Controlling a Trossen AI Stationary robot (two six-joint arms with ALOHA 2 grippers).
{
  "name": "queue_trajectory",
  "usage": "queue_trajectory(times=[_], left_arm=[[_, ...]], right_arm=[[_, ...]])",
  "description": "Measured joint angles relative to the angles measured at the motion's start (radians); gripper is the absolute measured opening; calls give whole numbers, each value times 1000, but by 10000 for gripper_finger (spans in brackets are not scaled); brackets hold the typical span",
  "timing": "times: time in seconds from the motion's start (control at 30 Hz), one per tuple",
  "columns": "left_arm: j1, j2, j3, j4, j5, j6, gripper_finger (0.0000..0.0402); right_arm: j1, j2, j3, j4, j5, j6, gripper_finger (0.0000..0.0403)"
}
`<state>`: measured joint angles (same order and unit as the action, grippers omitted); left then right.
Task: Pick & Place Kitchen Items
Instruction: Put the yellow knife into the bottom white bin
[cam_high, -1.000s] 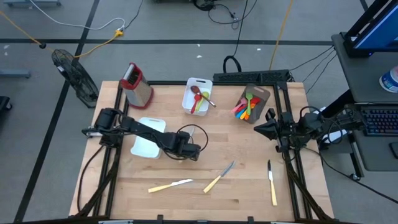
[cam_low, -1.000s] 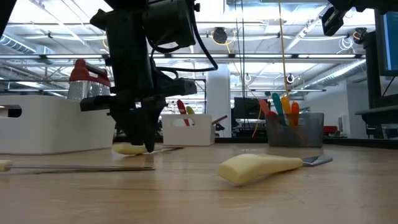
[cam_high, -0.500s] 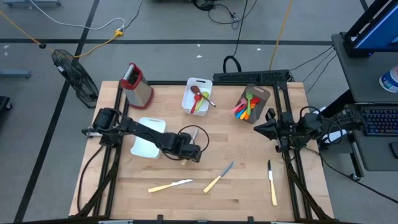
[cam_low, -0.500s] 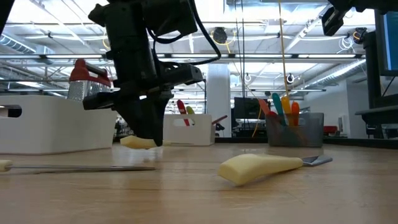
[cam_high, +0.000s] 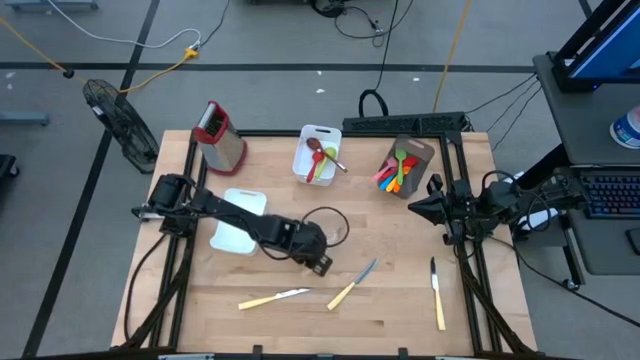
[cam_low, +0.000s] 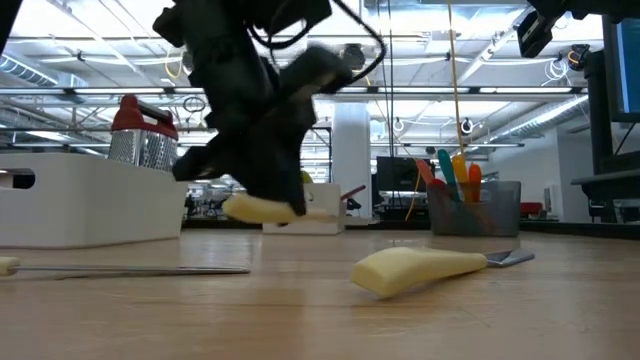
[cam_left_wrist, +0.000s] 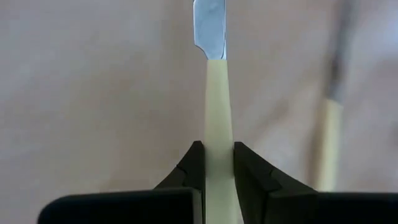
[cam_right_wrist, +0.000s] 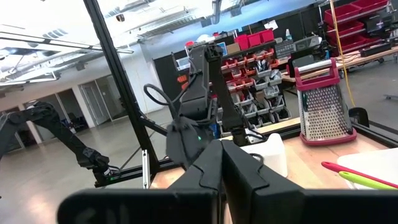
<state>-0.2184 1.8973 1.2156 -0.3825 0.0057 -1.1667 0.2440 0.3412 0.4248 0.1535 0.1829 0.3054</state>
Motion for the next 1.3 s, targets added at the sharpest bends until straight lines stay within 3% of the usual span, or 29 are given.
queue_trajectory(times=[0.17, 0.33, 0.57, 0.7, 1.07, 1.3], left_arm=[[-12, 0, 0, 199, 127, 194, 41], [-11, -1, 1, 336, 178, 248, 41], [-13, -3, 1, 452, 147, 196, 41], [-22, -39, 3, 444, 73, 121, 41], [-72, -264, 1, 129, -236, -34, 41], [-109, -366, 2, -147, -311, -248, 41]], right_arm=[[0, 0, 0, 0, 0, 0, 4], [0, 0, 0, 0, 0, 0, 4], [0, 0, 0, 0, 0, 0, 4], [0, 0, 0, 0, 0, 0, 4], [0, 0, 0, -8, -1, -24, 4], [0, -1, 0, -9, 0, -94, 4]])
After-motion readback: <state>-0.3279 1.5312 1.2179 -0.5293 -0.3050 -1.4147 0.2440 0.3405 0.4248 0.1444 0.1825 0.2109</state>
